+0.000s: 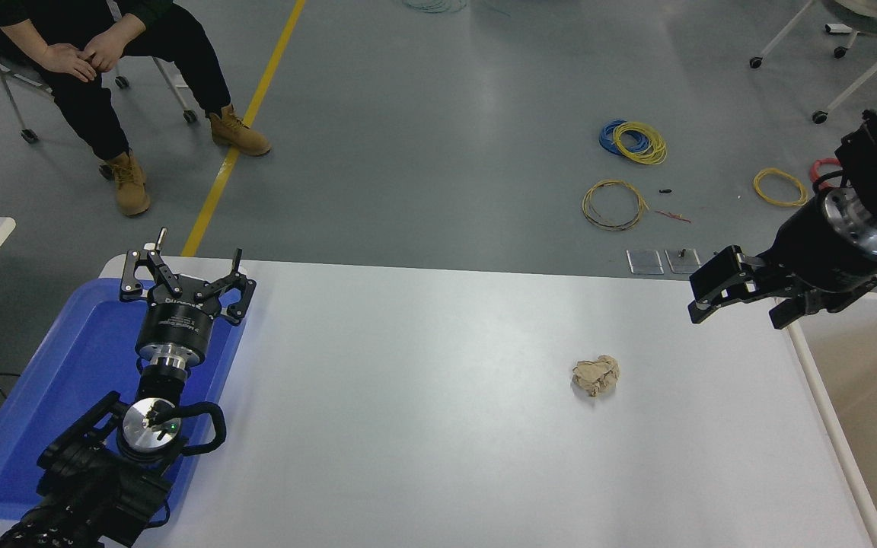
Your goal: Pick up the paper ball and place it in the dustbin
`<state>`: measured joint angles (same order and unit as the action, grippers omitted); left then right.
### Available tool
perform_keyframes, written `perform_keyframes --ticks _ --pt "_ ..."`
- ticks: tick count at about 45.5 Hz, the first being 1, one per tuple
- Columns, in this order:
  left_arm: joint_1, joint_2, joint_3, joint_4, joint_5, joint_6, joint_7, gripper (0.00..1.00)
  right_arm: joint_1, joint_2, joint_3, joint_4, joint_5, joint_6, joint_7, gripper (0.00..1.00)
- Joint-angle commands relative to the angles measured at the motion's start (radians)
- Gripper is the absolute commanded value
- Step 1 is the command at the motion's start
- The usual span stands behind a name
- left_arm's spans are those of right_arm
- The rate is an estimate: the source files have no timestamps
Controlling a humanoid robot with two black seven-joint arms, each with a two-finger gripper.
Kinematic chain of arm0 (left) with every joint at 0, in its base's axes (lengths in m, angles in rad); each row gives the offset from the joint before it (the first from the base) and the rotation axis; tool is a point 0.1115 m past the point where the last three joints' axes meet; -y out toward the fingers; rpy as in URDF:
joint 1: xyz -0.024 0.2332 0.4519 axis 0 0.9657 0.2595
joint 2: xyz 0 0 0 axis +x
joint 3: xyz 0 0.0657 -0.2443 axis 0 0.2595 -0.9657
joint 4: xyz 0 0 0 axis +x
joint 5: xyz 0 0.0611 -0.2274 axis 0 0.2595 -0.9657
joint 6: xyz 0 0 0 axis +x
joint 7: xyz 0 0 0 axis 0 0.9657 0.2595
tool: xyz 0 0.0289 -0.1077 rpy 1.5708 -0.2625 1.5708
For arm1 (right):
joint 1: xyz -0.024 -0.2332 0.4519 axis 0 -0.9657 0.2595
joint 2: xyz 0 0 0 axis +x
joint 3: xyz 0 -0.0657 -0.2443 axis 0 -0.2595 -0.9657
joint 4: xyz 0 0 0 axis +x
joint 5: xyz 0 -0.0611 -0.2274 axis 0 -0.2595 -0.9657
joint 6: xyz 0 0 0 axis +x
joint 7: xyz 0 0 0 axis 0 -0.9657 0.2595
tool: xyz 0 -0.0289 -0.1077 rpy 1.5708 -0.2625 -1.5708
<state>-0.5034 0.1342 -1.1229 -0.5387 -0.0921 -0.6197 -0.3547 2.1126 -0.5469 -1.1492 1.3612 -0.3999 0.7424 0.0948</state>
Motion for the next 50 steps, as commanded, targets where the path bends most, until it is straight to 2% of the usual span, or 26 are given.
perform_keyframes --ticks 1,41,50 --pt "0.000 -0.001 0.000 0.000 0.000 0.000 0.000 1.00 -0.008 0.008 0.005 -0.010 0.001 0.000 0.000 1.00" --pt "0.000 0.001 0.000 0.000 0.000 0.000 0.000 1.00 -0.051 0.038 0.006 -0.056 0.018 -0.002 0.002 1.00" --pt "0.000 0.001 0.000 0.000 0.000 0.000 0.000 1.00 -0.062 0.041 0.022 -0.103 0.084 -0.002 0.002 1.00"
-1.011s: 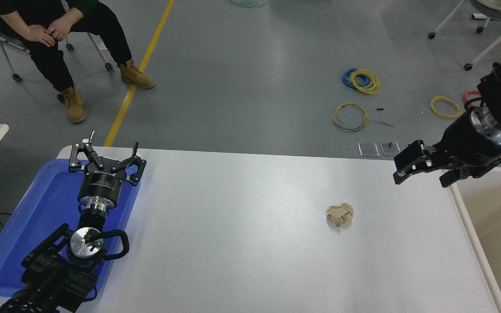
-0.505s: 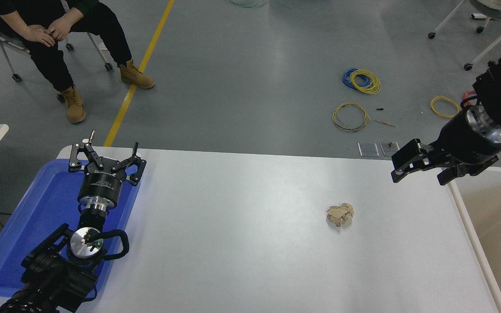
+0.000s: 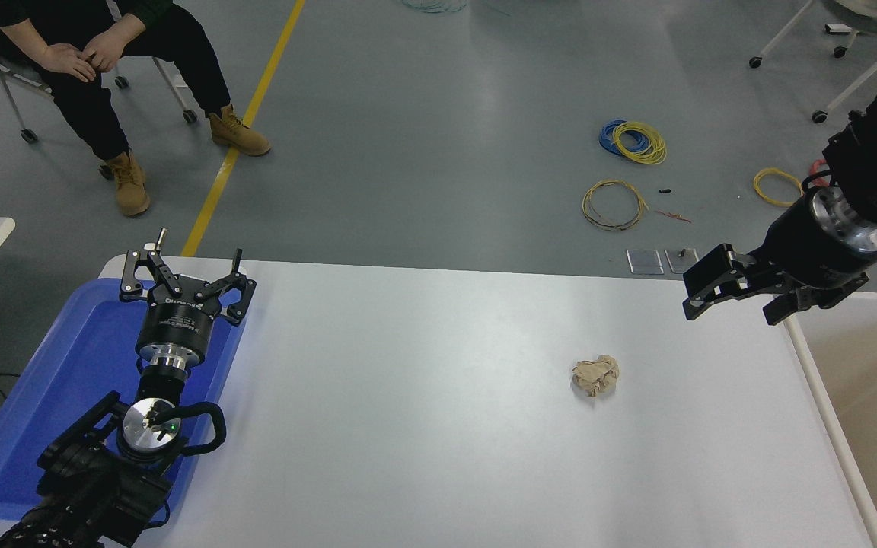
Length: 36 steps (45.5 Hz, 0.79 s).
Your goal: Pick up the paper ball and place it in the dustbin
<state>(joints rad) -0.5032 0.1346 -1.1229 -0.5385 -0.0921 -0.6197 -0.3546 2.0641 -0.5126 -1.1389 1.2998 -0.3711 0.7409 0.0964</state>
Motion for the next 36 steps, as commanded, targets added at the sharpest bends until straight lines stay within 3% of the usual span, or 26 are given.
perform_keyframes --ticks 1,18,36 --pt "0.000 0.000 0.000 0.000 0.000 0.000 0.000 1.00 -0.013 0.008 0.011 -0.048 0.061 0.000 0.000 1.00" --pt "0.000 -0.001 0.000 0.000 0.000 0.000 0.000 1.00 -0.073 0.085 0.011 -0.123 0.066 -0.011 0.000 1.00" --pt "0.000 0.000 0.000 0.000 0.002 0.000 0.000 1.00 -0.228 0.261 0.053 -0.192 0.066 -0.274 0.000 1.00"
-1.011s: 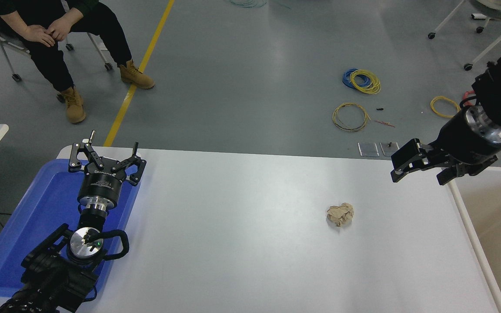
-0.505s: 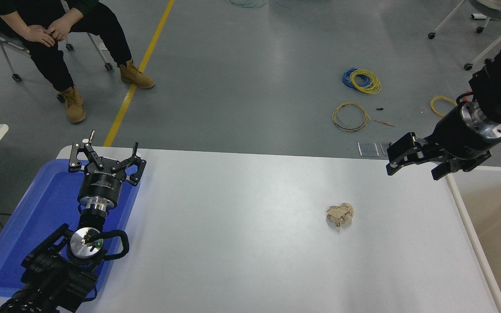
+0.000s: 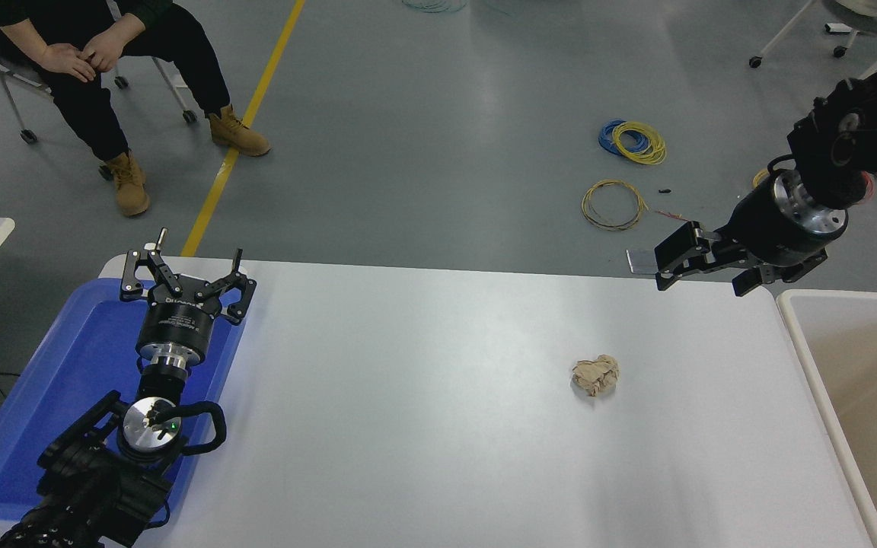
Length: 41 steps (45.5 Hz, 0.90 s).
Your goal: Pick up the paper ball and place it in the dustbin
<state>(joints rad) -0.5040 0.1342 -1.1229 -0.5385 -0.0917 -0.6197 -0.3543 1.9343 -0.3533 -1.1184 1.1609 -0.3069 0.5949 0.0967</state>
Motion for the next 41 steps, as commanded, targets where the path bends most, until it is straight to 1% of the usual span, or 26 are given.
perform_keyframes --ticks 1,6,9,20,28,41 --pt "0.001 0.001 0.000 -0.001 0.000 0.000 0.000 1.00 -0.110 0.109 0.037 -0.064 0.002 -0.144 0.000 1.00" --pt "0.001 0.001 0.000 0.000 0.000 0.000 0.000 1.00 -0.179 0.145 0.048 -0.128 0.002 -0.253 0.000 1.00" --pt "-0.001 -0.001 0.000 0.000 0.000 0.000 0.000 1.00 -0.210 0.165 0.049 -0.153 0.002 -0.291 0.000 1.00" --pt "0.001 -0.001 0.000 0.000 0.000 0.000 0.000 1.00 -0.302 0.218 0.052 -0.173 0.000 -0.314 0.000 1.00" --pt "-0.001 -0.001 0.000 -0.001 0.001 0.000 0.000 1.00 -0.429 0.267 0.091 -0.296 0.002 -0.336 0.000 1.00" --pt "0.001 -0.001 0.000 0.000 0.001 0.000 0.000 1.00 -0.597 0.323 0.150 -0.421 0.000 -0.362 0.000 1.00"
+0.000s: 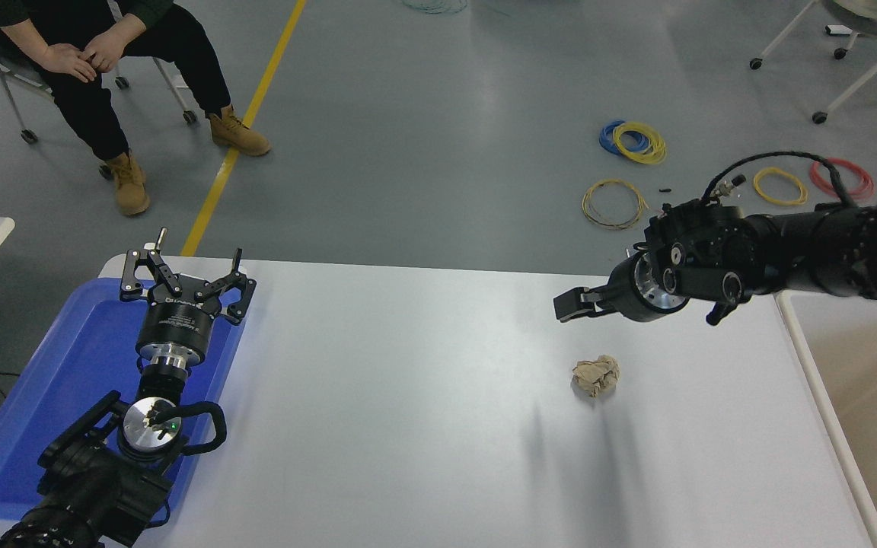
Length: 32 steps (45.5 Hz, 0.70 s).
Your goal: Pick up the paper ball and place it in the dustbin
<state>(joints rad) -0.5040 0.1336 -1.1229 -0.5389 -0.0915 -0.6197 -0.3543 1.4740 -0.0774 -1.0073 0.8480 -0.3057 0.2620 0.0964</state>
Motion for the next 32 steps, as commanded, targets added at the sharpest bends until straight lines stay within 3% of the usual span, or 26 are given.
perform_keyframes --ticks 1,32 --pt "0.001 0.000 0.000 0.000 0.001 0.000 0.000 1.00 -0.145 0.050 0.039 -0.121 -0.001 -0.030 0.000 1.00" --pt "0.001 0.000 0.000 0.000 0.001 0.000 0.000 1.00 -0.271 0.062 0.038 -0.303 -0.015 -0.047 0.000 1.00"
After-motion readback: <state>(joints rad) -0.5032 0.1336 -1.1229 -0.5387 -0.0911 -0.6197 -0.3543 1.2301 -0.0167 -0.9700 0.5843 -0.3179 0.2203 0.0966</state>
